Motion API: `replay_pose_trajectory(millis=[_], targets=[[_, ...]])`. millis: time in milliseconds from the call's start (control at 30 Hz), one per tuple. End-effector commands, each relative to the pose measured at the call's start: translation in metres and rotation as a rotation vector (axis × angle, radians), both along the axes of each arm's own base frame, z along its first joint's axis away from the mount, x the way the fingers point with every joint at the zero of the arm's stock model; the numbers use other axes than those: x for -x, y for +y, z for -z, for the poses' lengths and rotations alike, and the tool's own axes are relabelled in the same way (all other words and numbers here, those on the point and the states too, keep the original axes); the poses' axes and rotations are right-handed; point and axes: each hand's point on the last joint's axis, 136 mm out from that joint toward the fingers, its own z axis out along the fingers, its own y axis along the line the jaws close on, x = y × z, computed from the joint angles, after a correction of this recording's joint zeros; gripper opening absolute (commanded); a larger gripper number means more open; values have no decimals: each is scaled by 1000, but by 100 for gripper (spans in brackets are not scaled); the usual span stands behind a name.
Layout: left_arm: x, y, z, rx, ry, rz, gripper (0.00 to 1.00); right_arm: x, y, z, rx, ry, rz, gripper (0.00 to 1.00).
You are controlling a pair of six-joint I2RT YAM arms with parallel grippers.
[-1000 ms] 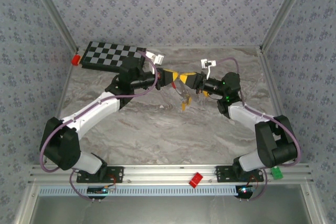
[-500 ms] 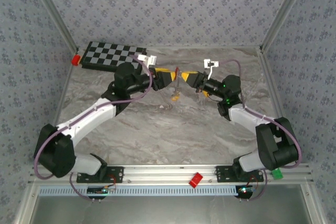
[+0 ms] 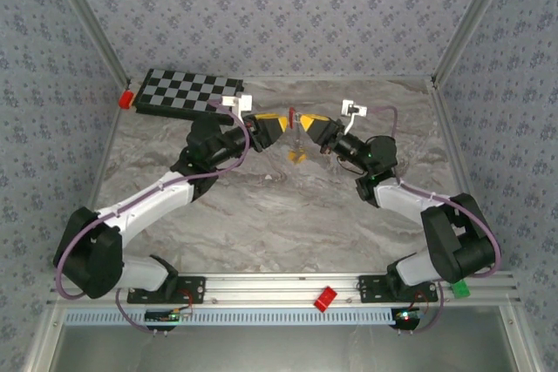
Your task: Put the keys on the keyring
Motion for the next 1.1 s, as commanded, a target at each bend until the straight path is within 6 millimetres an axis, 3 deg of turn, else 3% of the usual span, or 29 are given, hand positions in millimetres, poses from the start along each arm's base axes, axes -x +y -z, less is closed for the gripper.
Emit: replay_pose_trajectory(millis=[0,267,833,967,1067], targets=[[9,-6,-27,84,-57,60,40,5,-1,-22,-62,-70,18,0],[15,-14,-37,134,-76,114,32,9,5,-24,-70,-71,11,0],[17,-22,-39,140,-88,148,19,11,9,-23,-63,-71,-10,0],[15,-23,-39,139,-86,148,1,12,10,-24,-61,-74,-16,0],[15,-24,-38,131,-84,146,0,11,9,-23,-59,-72,-14,0]])
